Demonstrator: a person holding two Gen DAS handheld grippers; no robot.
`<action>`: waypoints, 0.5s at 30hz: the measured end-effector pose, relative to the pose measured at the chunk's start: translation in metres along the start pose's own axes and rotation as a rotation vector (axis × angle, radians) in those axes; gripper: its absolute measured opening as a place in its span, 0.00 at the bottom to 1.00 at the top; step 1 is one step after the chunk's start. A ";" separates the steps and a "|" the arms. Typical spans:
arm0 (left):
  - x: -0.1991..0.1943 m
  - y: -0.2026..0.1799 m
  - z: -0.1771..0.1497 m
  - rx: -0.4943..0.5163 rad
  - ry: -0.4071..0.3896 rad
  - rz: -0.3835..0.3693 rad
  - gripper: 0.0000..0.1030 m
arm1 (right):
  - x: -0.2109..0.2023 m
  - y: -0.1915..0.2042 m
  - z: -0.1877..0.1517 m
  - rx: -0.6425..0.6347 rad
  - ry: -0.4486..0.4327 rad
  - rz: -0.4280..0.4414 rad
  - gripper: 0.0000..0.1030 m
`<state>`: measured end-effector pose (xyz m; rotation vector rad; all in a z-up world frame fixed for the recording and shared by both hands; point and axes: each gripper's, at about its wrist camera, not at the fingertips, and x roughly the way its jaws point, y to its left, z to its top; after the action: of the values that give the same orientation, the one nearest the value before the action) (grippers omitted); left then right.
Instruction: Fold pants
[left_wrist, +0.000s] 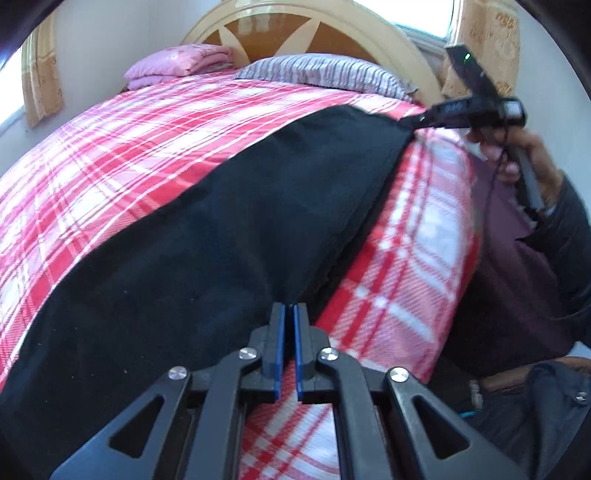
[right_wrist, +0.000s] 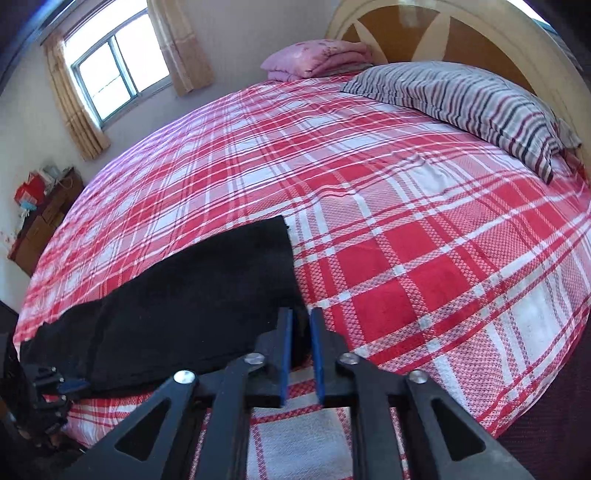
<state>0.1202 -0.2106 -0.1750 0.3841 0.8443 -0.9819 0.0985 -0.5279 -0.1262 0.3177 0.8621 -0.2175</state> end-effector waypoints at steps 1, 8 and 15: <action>-0.001 -0.001 0.000 0.005 -0.005 0.005 0.06 | -0.001 -0.002 0.001 0.010 0.001 -0.006 0.46; -0.021 -0.009 -0.002 0.064 -0.055 0.123 0.20 | -0.007 -0.001 -0.003 0.047 0.019 0.103 0.58; -0.025 0.016 -0.009 0.014 -0.079 0.211 0.56 | 0.006 0.011 -0.006 0.056 -0.012 0.100 0.58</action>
<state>0.1225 -0.1821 -0.1627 0.4343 0.7102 -0.8025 0.1020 -0.5157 -0.1323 0.4104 0.8272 -0.1510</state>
